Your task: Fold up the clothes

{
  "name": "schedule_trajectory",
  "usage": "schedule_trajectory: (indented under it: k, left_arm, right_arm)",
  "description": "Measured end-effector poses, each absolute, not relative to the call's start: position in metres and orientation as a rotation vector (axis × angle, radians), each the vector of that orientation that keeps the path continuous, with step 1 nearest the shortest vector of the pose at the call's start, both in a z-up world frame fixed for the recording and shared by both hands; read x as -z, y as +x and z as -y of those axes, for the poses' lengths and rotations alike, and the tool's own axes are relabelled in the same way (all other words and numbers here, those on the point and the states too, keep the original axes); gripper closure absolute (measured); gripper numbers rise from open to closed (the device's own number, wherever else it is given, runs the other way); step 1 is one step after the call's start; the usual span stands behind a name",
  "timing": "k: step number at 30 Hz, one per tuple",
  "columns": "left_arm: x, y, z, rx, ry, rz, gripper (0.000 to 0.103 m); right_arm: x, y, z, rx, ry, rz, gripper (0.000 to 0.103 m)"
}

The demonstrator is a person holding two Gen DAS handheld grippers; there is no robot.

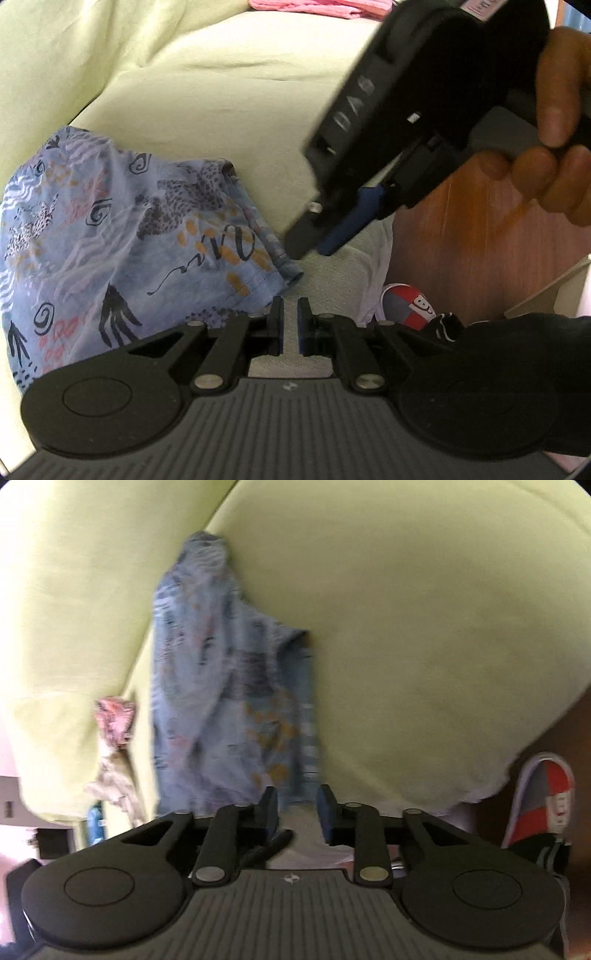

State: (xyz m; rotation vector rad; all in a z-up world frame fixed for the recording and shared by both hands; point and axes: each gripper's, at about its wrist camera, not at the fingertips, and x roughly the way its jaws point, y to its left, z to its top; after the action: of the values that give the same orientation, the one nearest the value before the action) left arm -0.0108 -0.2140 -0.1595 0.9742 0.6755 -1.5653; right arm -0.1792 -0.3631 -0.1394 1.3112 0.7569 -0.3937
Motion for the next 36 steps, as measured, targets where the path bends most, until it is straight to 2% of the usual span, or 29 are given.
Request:
schedule_trajectory:
  k: [6,7,8,9,13,16,20,24,25,29,31,34,35,36]
  left_arm:
    - [0.146,0.005,0.205,1.532,0.950,-0.644,0.096]
    - [0.143,0.009,0.202,1.515,0.945,-0.636,0.096]
    - [0.139,0.015,0.199,1.494,0.939,-0.627,0.096]
    - [0.136,0.021,0.196,1.468,0.931,-0.620,0.096]
    - [0.119,0.055,0.187,1.360,0.884,-0.614,0.096]
    - [0.120,0.078,0.183,1.287,0.910,-0.587,0.096]
    - [0.139,0.103,0.180,1.200,0.991,-0.588,0.096]
    - [0.138,0.125,0.165,1.172,0.931,-0.669,0.095]
    - [0.139,0.131,0.162,1.166,0.915,-0.691,0.094]
    - [0.161,0.151,0.154,1.142,0.906,-0.752,0.079]
    - [0.158,0.158,0.145,1.159,0.911,-0.728,0.073]
    - [0.152,0.167,0.130,1.108,0.988,-0.721,0.074]
    - [0.150,0.168,0.124,1.096,1.026,-0.703,0.082]
    - [0.148,0.161,0.120,1.110,1.086,-0.642,0.085]
  right_arm:
    - [0.165,-0.148,0.368,0.376,1.367,-0.728,0.065]
    - [0.167,-0.148,0.368,0.363,1.381,-0.701,0.070]
    - [0.166,-0.147,0.366,0.368,1.367,-0.696,0.080]
    - [0.163,-0.146,0.365,0.364,1.319,-0.703,0.100]
    - [0.123,-0.146,0.351,0.339,1.049,-0.675,0.102]
    - [0.126,-0.146,0.343,0.393,0.944,-0.758,0.102]
    - [0.142,-0.141,0.345,0.431,0.993,-0.798,0.094]
    - [0.133,-0.141,0.341,0.452,0.987,-0.782,0.075]
    - [0.135,-0.141,0.341,0.458,0.973,-0.789,0.074]
    - [0.143,-0.138,0.342,0.487,0.973,-0.850,0.078]
    - [0.136,-0.138,0.341,0.524,0.948,-0.870,0.073]
    - [0.124,-0.139,0.335,0.566,0.848,-0.914,0.067]
    - [0.119,-0.138,0.331,0.568,0.796,-0.924,0.067]
    - [0.111,-0.136,0.324,0.562,0.712,-0.935,0.067]
